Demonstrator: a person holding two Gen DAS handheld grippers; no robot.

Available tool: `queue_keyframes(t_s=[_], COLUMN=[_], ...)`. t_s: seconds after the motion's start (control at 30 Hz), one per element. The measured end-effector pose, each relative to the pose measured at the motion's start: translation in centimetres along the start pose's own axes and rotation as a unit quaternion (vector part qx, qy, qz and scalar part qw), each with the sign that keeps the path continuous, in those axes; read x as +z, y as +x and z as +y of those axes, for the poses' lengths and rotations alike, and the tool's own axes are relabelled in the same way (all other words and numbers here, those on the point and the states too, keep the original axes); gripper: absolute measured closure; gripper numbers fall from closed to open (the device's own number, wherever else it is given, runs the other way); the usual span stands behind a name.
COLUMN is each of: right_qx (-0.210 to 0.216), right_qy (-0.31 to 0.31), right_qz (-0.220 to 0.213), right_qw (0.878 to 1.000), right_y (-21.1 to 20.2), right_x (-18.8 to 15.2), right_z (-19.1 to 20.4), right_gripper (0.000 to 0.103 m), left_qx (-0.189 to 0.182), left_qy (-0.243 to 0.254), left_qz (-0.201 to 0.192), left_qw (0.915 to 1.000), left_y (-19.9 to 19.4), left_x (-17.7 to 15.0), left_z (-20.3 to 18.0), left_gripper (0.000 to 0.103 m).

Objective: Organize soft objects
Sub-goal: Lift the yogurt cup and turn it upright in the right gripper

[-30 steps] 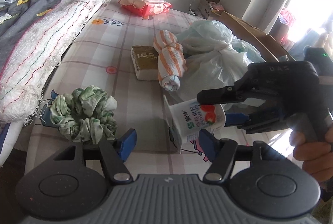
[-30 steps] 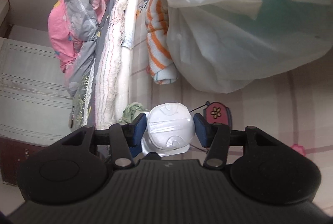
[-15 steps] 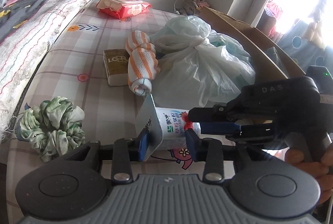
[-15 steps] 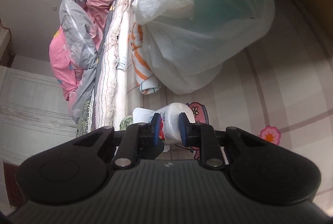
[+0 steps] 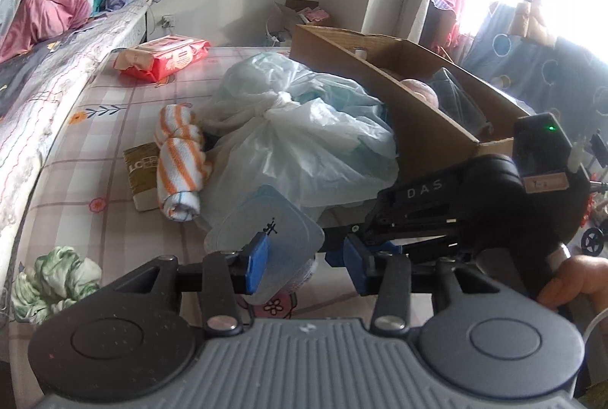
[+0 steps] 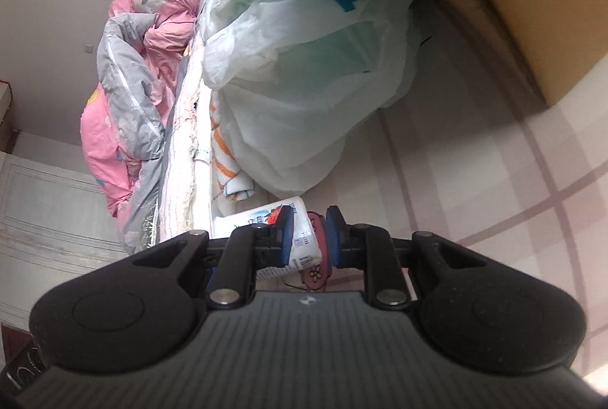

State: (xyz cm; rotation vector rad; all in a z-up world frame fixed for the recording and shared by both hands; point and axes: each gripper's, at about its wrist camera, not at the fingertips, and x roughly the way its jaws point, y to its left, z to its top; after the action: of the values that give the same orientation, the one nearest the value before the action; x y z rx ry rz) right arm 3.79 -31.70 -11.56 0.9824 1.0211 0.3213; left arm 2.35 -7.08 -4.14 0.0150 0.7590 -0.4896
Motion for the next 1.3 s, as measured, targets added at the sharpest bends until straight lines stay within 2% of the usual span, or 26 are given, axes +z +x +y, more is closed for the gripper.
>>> queue_keyframes(t_s=[0.1, 0.2, 0.3, 0.43, 0.57, 0.63, 0.7, 0.83, 1.0, 1.07, 1.13, 1.3], right_qx=[-0.006, -0.002, 0.01, 0.051, 0.089, 0.098, 0.099, 0.094, 0.091, 0.091, 0.084, 0.088], right_qy=[0.016, 0.019, 0.008, 0.005, 0.007, 0.008, 0.001, -0.001, -0.005, -0.011, -0.018, -0.034], right_qz=[-0.004, -0.012, -0.026, -0.038, -0.036, -0.033, -0.028, -0.025, -0.019, -0.017, -0.019, -0.022], right_qw=[1.0, 1.0, 1.0, 0.998, 0.995, 0.995, 0.995, 0.995, 0.996, 0.996, 0.996, 0.995], right_y=[-0.6, -1.5, -2.4, -2.9, -2.2, -1.7, -1.2, -0.5, 0.4, 0.7, 0.9, 0.4], right_x=[0.1, -0.1, 0.1, 0.7, 1.1, 1.2, 1.3, 1.6, 2.0, 2.0, 2.0, 1.7], right_z=[-1.4, -2.1, -2.3, -2.3, -2.0, -1.7, -1.3, -1.0, -0.7, -0.5, -0.2, 0.4], right_gripper=[0.085, 0.085, 0.083, 0.077, 0.072, 0.071, 0.071, 0.071, 0.071, 0.071, 0.076, 0.085], left_qx=[-0.008, -0.005, 0.013, 0.049, 0.051, 0.037, 0.026, 0.021, 0.017, 0.015, 0.009, 0.013], left_qy=[0.017, 0.029, 0.045, 0.052, 0.029, 0.022, 0.023, 0.047, 0.05, 0.051, 0.047, 0.045], left_qz=[-0.007, -0.009, -0.017, -0.017, 0.014, 0.019, 0.024, 0.03, 0.027, 0.026, 0.025, 0.029], left_qw=[0.9998, 0.9995, 0.9988, 0.9973, 0.9982, 0.9989, 0.9991, 0.9982, 0.9983, 0.9983, 0.9985, 0.9985], left_y=[0.3, 0.2, -0.4, -0.8, 0.4, 1.1, 1.7, 3.1, 4.2, 4.5, 4.4, 3.6], left_x=[0.3, 0.4, 0.1, -0.4, -0.4, -0.4, -0.4, -0.5, -0.3, -0.2, -0.1, -0.2], left_z=[-1.1, -1.8, -2.0, -0.7, 1.0, 1.5, 1.6, 1.2, 1.2, 1.1, 1.0, 0.6], left_gripper=[0.059, 0.053, 0.046, 0.035, 0.035, 0.034, 0.034, 0.035, 0.036, 0.04, 0.048, 0.049])
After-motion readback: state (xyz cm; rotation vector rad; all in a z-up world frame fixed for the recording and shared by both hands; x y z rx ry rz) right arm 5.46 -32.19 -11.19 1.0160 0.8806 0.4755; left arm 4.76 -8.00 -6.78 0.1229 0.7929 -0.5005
